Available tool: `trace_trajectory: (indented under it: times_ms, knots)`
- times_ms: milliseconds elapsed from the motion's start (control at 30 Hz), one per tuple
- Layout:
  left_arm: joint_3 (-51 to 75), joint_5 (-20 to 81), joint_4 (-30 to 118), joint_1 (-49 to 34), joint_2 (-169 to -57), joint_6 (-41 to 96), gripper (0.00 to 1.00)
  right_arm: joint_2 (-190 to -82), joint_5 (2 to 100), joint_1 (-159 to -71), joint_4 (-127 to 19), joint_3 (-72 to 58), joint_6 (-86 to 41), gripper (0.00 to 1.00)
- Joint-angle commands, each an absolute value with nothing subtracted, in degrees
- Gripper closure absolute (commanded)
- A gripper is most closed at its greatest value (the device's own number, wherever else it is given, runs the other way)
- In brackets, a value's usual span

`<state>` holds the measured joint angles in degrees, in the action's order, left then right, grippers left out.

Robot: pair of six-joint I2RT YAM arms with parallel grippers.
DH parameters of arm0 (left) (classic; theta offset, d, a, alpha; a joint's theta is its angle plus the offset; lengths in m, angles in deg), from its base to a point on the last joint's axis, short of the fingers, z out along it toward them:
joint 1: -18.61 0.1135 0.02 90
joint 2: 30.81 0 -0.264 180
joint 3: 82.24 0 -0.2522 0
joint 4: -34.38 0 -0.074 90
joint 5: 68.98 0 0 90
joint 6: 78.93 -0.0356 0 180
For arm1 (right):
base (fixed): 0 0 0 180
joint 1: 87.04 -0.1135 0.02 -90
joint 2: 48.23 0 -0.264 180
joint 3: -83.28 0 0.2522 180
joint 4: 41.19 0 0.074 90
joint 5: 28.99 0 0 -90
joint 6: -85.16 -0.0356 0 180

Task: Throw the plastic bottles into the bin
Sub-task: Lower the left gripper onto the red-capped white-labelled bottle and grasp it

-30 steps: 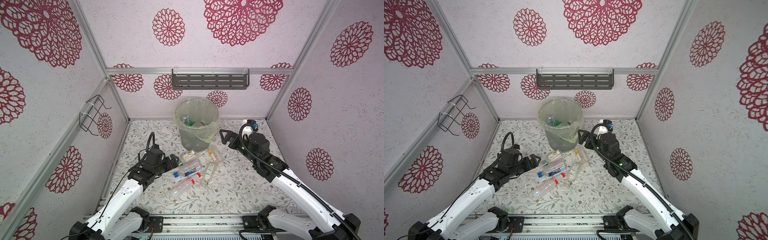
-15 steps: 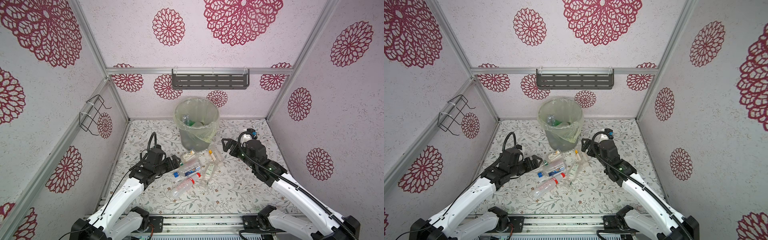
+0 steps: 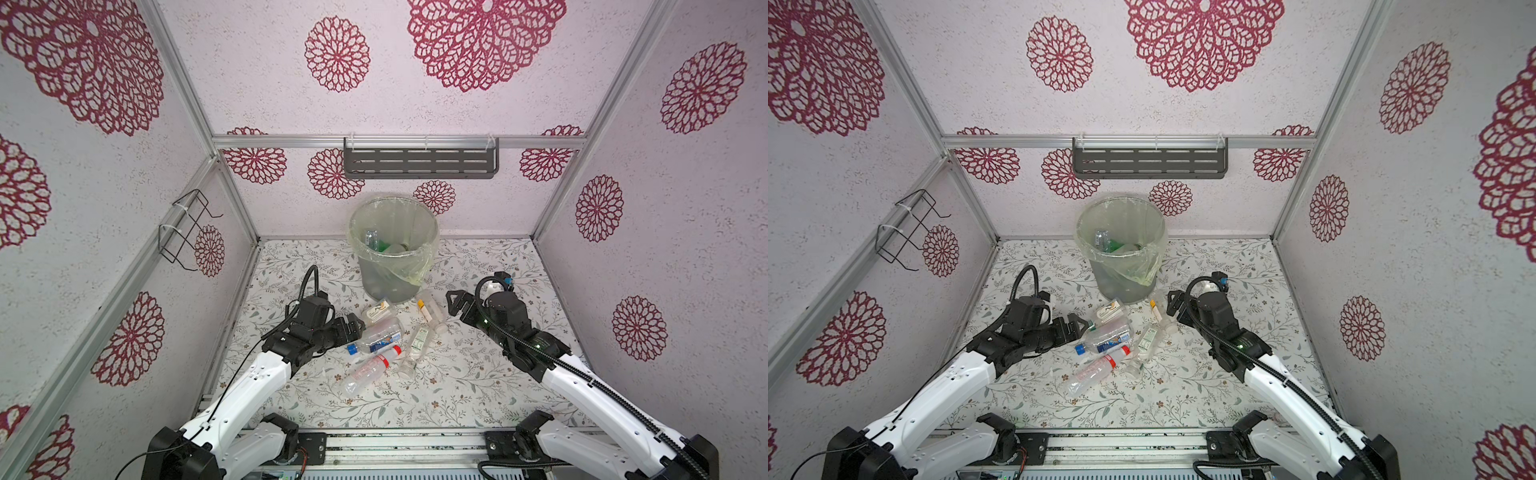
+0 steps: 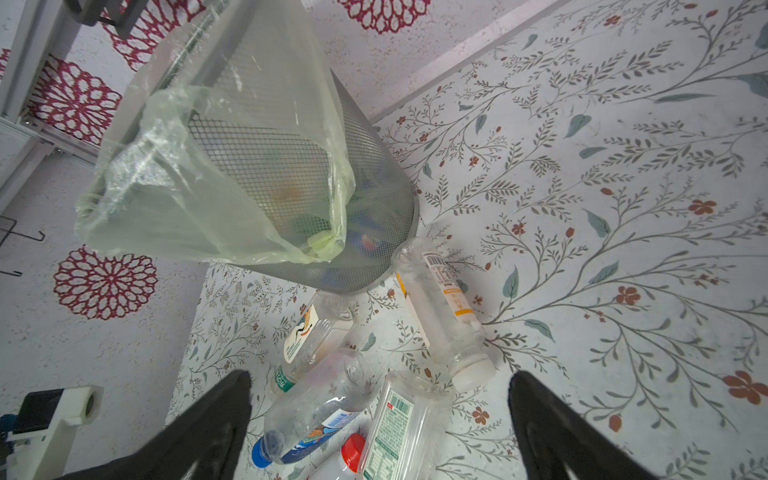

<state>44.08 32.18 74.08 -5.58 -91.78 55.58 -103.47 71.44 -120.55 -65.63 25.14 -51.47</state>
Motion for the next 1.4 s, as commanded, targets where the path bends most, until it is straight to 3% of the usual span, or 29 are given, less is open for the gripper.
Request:
trace_trajectory:
  times_ms: [0, 1367]
  knots:
    - [42.61, 31.28, 76.67, -7.01, -92.66, 53.32, 0.03, -103.88, 72.73, -120.39, -66.34, 24.79, -52.48, 0.01]
    - [49.63, 22.36, 81.01, -23.74, -89.76, 55.45, 0.03, -100.7, 71.64, -120.48, -67.16, 27.86, -56.08, 0.01]
